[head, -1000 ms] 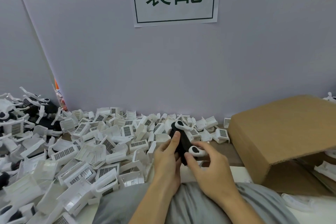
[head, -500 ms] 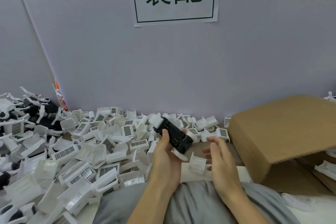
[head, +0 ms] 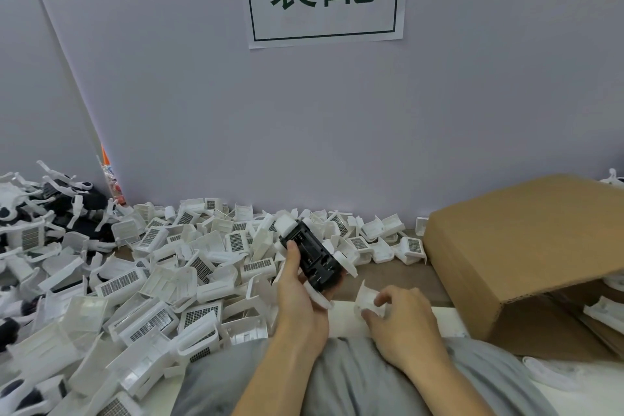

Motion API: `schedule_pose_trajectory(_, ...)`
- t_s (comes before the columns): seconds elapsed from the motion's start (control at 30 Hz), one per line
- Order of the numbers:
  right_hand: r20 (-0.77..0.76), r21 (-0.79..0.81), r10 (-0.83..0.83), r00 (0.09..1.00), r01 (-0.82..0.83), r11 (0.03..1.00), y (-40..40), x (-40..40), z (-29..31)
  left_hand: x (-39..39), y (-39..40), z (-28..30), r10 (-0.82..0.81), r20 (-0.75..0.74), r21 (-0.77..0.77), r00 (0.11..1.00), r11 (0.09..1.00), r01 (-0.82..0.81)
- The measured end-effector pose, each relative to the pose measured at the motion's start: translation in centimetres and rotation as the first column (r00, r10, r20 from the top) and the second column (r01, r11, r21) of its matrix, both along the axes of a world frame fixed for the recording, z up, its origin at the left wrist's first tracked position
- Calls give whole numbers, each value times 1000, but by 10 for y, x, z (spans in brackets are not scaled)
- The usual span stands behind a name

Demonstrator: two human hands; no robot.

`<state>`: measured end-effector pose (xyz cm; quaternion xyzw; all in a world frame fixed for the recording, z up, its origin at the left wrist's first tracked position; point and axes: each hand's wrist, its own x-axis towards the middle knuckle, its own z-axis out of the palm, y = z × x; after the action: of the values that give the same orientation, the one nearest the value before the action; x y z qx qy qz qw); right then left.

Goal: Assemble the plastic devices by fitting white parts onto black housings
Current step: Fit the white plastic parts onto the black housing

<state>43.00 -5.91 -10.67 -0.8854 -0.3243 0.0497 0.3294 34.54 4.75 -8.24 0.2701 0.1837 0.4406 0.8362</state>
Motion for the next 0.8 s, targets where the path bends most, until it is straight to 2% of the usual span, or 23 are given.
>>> schedule_pose_trajectory(0.13,38,58,-38,999,35,998,-1,-1,2,1,-1,0,-2,-56,38,998,999,4)
schedule_pose_trajectory(0.33,-29,144,-69,997,73,987,-2,-1,4,3,-2,-2,-21,-93,30,995,999,24)
schedule_pose_trajectory(0.5,-20,200,-125,992,126,972,-2,1,1,3,-3,-1,-26,-125,70,992,997,35)
schedule_pose_trajectory(0.67,42,358,-282,959,249,900,0,8,3,7,-5,-6,40,-280,171,959,985,9)
schedule_pose_trajectory(0.8,91,572,-335,938,226,788,-2,7,7,9,-11,-8,65,-341,335,938,941,57)
